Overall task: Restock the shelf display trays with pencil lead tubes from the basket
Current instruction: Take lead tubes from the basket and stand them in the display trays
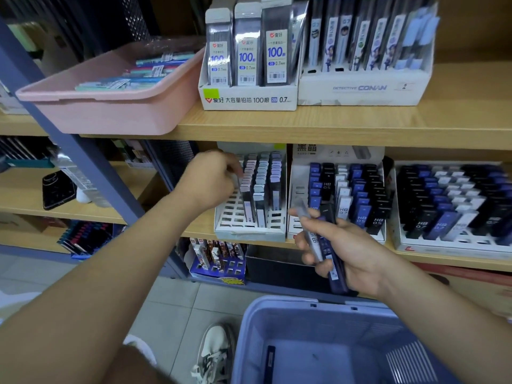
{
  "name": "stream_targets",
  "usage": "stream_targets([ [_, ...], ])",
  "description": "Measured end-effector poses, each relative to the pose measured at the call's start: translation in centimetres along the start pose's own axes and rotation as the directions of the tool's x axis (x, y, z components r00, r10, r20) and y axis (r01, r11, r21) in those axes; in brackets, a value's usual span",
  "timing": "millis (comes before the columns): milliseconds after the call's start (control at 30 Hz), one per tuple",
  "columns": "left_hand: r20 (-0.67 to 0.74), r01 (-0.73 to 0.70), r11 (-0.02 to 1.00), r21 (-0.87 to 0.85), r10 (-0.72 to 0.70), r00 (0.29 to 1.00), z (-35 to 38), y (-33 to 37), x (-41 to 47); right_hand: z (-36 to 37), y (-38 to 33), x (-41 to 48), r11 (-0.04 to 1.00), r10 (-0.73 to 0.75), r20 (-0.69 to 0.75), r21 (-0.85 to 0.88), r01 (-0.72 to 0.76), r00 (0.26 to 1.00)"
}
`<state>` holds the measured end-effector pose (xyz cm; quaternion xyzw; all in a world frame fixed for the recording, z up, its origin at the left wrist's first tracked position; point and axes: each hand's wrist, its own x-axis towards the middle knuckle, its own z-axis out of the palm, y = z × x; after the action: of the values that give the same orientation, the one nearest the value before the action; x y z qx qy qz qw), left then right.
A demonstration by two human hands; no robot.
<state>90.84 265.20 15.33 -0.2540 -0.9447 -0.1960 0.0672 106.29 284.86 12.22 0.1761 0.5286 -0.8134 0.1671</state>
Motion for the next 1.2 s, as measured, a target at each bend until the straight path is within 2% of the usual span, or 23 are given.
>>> stream_targets([
  [67, 0.146, 0.010, 0.976, -0.218, 0.023, 0.989, -1.3, 2.5, -1.3, -0.1, -0.1, -0.1, 0.999, -0.019, 0.018, -0.039, 0.019, 1.000],
  [133, 0.288, -0.007, 0.922, -0.387, 0.128, 0.949, -1.7, 4.9, -2.9, -0.2, -0.3, -0.2, 0.997, -0.018, 0.039, -0.069, 0.020, 0.999],
  [233, 0.339, -0.138, 0.916, -0.378, 0.275, 0.900, -1.2, 6.5, -4.0, -0.1, -0.7, -0.7, 0.996, -0.007, 0.082, -0.085, 0.014, 0.997],
  [300, 0.329, -0.172, 0.928, -0.331, 0.285, 0.900, -0.9, 6.8, -4.1, -0.3, -0.9, -1.0, 0.994, -0.033, 0.072, -0.100, 0.040, 0.997],
  [433, 0.295, -0.070, 0.941, -0.332, 0.174, 0.940, -1.0, 6.9, -4.1, -1.2, -1.6, -1.5, 0.975, -0.132, -0.030, -0.186, 0.124, 0.991],
  [533, 0.292, 0.005, 0.914, -0.405, 0.124, 0.948, -0.9, 6.8, -3.9, -1.7, -1.8, -1.7, 0.952, -0.171, -0.084, -0.272, 0.143, 0.982],
  [633, 0.382, 0.048, 0.896, -0.441, 0.138, 0.914, -0.6, 6.8, -3.8, -2.0, -1.5, -1.7, 0.942, -0.221, -0.160, -0.291, 0.168, 0.962],
  [733, 0.481, 0.079, 0.898, -0.433, 0.156, 0.863, 0.5, 7.9, -4.5, -2.0, -1.0, -1.6, 0.955, -0.255, -0.245, -0.216, 0.204, 0.935],
  [867, 0.486, 0.133, 0.831, -0.539, 0.178, 0.856, 2.3, 9.6, -5.3, -2.3, -0.5, -1.9, 0.974, -0.225, -0.319, -0.097, 0.204, 0.921],
  [1033, 0.562, 0.230, 0.737, -0.636, 0.238, 0.792, 3.0, 10.5, -5.5, -2.7, 0.4, -2.8, 0.995, -0.099, -0.239, -0.042, 0.091, 0.966],
  [1100, 0.532, 0.214, 0.743, -0.634, 0.219, 0.818, 3.3, 10.6, -5.4, -2.9, 0.8, -3.1, 1.000, -0.008, -0.167, 0.022, 0.012, 0.986],
  [1200, 0.437, 0.221, 0.732, -0.644, 0.115, 0.892, 3.5, 10.6, -5.0, -3.6, 1.5, -3.4, 0.992, 0.089, -0.120, 0.098, -0.078, 0.989],
])
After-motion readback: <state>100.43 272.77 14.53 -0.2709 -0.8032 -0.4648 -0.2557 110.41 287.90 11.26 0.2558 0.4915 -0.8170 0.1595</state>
